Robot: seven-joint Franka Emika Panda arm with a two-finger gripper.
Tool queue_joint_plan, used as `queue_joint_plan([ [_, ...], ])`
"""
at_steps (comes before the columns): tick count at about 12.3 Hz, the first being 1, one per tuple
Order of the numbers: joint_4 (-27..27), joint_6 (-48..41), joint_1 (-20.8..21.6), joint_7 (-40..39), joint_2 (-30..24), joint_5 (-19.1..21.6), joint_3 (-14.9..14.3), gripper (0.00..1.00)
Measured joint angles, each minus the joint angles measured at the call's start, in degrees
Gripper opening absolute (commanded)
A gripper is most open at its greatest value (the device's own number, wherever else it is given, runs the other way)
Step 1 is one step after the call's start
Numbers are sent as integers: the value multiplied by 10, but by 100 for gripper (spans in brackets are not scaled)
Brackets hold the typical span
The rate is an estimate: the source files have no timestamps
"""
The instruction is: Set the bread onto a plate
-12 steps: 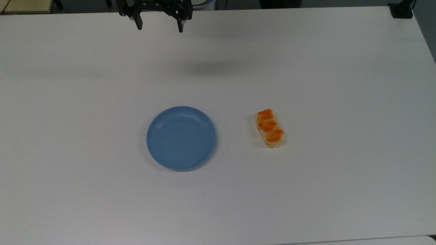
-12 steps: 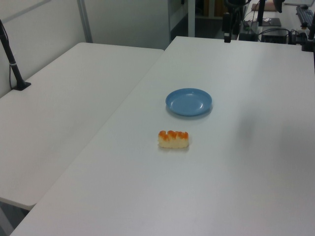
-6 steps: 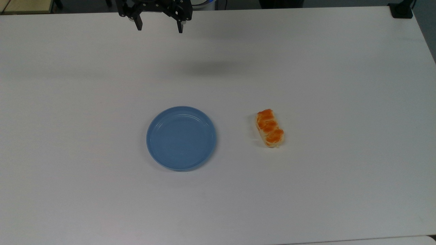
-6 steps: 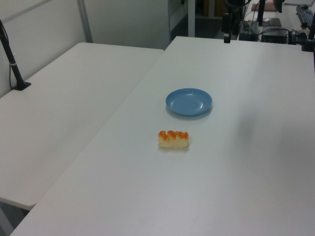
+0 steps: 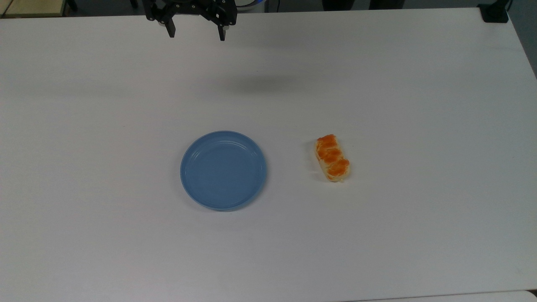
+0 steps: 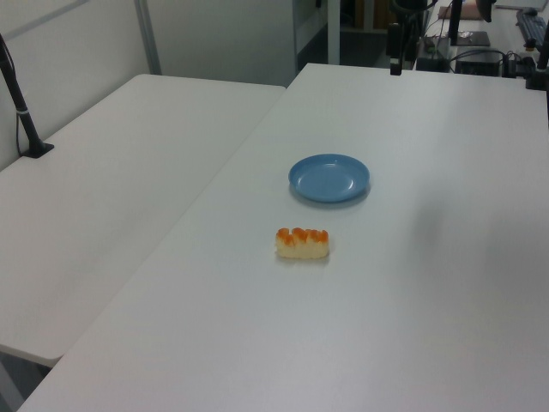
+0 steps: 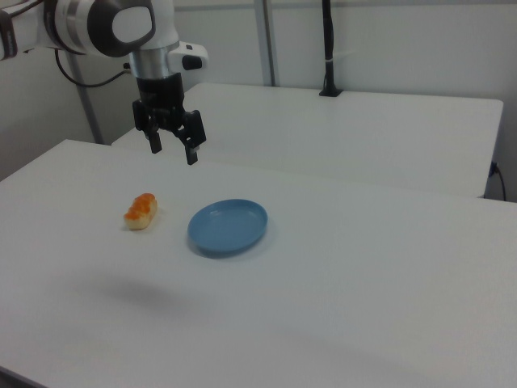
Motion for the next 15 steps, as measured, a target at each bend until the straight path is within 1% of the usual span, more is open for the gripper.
queue_joint_plan([
  [8, 0, 0, 1, 0, 1, 0, 0, 100],
  [10, -1, 11, 4, 0, 4, 0, 4, 100],
  [12, -5, 39, 22, -1, 17, 0, 7, 100],
  [15, -7, 85, 80, -1, 59, 0, 8, 100],
])
